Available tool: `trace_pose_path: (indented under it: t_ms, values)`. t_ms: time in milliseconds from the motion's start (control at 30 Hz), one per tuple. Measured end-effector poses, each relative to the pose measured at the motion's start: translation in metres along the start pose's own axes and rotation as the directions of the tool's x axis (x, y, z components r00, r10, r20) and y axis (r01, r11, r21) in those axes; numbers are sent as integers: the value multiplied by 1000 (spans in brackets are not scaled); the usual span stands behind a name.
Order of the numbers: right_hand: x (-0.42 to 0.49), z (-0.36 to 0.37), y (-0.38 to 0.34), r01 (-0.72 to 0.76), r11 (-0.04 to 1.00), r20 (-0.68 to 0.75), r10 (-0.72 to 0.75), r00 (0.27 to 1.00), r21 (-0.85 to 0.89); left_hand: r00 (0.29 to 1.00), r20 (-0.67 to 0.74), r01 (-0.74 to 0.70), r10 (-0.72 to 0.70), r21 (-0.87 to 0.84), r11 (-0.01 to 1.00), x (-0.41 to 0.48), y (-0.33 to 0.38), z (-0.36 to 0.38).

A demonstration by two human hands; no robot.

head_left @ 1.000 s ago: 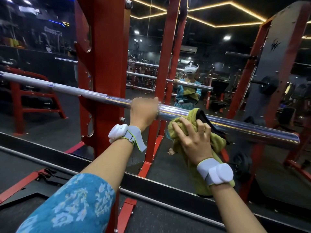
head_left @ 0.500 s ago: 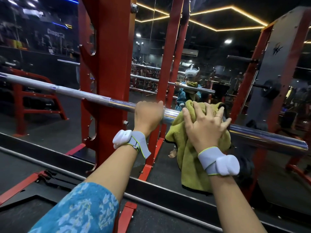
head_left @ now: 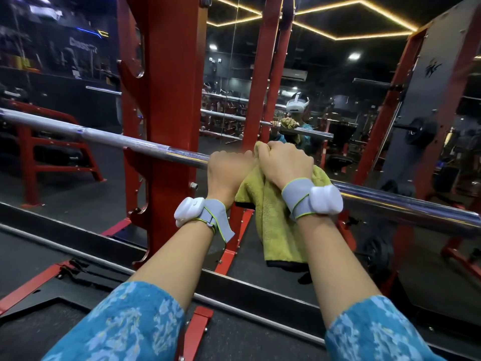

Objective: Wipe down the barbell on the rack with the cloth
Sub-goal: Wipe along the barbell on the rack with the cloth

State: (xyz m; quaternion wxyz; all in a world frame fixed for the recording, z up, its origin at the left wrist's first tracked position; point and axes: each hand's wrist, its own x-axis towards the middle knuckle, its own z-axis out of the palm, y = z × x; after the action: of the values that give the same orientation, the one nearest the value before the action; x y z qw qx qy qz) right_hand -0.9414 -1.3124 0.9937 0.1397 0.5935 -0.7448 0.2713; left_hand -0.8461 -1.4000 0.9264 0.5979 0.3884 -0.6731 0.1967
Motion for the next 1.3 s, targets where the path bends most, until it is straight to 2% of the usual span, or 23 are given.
trace_pose_path:
  t_ms: [67,167,333,433,533,667,767,1100,1300]
  values:
    - [-13,13,4,61,989,-187,-85,979,-134,1000,-5,-7,7,-10,1000,-1,1,0]
    - [-33,31,12,119,964,-414,-210,886,-236,1000,9,-9,10,-17,1000,-2,2,-1]
    - [-51,58,26,222,945,-539,-319,779,-238,999,39,-5,7,-29,1000,-3,1,-2]
    - [-58,65,27,238,941,-546,-334,768,-241,999,39,4,-2,-48,999,-3,1,-2]
    - [-48,56,24,201,959,-545,-280,790,-201,999,44,8,-5,-63,998,-2,2,-2]
    - [-31,31,12,107,981,-428,-168,888,-162,999,35,23,-21,-79,997,-2,3,-6]
    - [-22,13,16,6,993,-262,-36,964,-115,999,31,27,-26,-56,998,-3,4,-6]
    - [-25,-10,73,-140,988,-246,121,962,-61,999,30,30,-29,-21,999,-3,5,-6]
    - [-20,-12,68,-121,989,-176,104,979,-87,998,27,61,-60,-33,998,-3,8,-7]
